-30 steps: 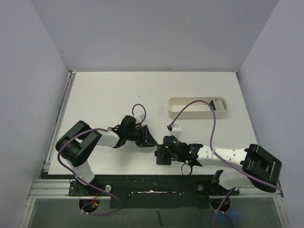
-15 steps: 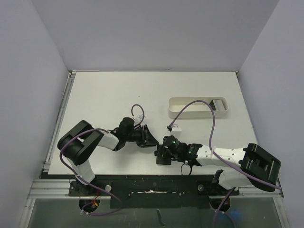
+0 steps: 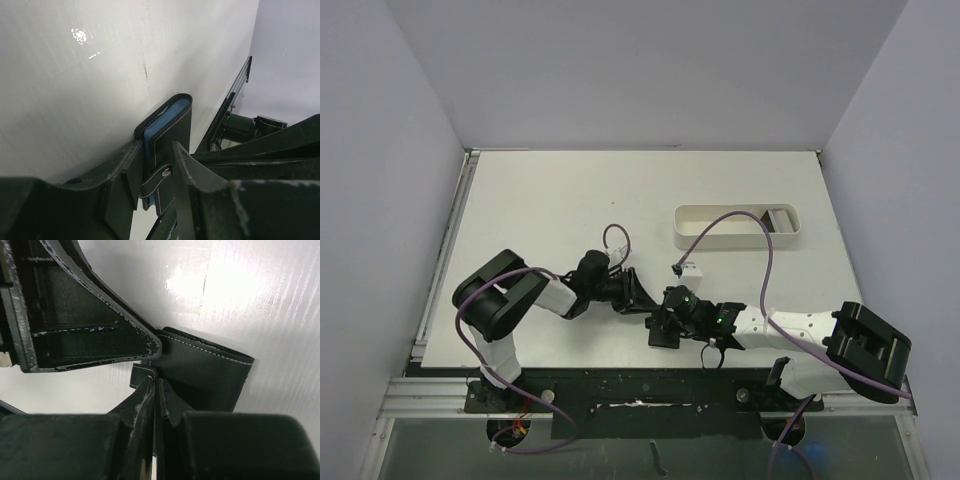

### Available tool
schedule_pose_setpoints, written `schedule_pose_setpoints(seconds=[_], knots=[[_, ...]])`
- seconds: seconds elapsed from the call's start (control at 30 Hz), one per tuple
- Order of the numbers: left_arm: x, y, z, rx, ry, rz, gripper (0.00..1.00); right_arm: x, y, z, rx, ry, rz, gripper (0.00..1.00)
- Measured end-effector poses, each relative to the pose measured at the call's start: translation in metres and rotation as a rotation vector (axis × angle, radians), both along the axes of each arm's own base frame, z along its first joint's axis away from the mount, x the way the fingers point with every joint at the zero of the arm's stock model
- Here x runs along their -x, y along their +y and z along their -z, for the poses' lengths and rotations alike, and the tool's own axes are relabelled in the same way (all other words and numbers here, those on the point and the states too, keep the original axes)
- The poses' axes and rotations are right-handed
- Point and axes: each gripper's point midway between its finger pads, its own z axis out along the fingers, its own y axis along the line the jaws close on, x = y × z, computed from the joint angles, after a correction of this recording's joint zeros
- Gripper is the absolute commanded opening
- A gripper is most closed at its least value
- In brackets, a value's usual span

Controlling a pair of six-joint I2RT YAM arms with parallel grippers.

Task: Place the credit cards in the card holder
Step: Close the card holder at the center of the board.

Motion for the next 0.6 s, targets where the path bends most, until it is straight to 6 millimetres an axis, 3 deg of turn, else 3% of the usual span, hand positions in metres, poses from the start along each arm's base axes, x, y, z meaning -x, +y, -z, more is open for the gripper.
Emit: schedule_pose_setpoints(seconds=[0.07,0.2,0.6], knots=[[0.0009,-0.0016,0.0017,-0.003,0.003,0.003,0.21,0.0000,0.0001,0.0000,-0.001,0.001,0.002,0.00],[0.0008,-0.0007,0.0064,-0.021,0.005,-0.005,0.01,0.0000,0.0001,0.0000,-0.002,0.002,0.003,0.00],[-0.0033,-0.0007,0.0068,-0.049,-0.011,-0.015,0.00,0.0018,-0.0020,-0.0051,-0.018,0.011,0.021,0.00]])
